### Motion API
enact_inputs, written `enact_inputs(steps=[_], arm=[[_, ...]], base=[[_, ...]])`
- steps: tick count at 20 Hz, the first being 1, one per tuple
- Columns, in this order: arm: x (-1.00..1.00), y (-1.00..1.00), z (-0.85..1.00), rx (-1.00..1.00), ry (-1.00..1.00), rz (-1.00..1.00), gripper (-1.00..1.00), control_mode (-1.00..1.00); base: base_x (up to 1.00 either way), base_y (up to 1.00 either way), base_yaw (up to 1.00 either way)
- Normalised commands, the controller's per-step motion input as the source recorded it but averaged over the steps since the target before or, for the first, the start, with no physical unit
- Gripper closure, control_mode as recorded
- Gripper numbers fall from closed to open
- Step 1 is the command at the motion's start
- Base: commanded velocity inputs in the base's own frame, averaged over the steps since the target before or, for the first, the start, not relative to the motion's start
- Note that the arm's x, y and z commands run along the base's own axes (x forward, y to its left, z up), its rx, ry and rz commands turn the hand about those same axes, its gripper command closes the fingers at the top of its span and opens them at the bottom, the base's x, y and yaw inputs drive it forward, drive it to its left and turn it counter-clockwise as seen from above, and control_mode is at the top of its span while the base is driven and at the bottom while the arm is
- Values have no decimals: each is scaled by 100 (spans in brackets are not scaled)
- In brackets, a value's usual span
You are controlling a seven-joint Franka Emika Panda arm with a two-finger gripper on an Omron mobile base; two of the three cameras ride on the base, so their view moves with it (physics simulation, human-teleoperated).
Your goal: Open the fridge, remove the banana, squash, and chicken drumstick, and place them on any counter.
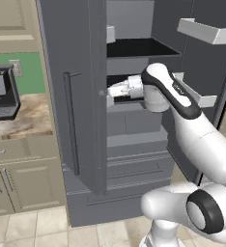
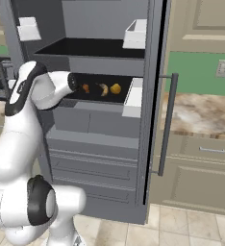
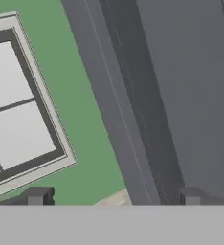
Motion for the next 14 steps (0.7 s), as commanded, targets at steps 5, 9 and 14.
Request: enact_inputs(steps=[5, 9, 14], arm=[[-98, 100, 34, -13, -28, 11, -100, -100], [-16, 100, 52, -7, -15, 20, -100, -100], [6, 100, 17, -9, -5, 21, -100, -100]], base=[[0, 0, 0], [0, 0, 0], [0, 0, 0]])
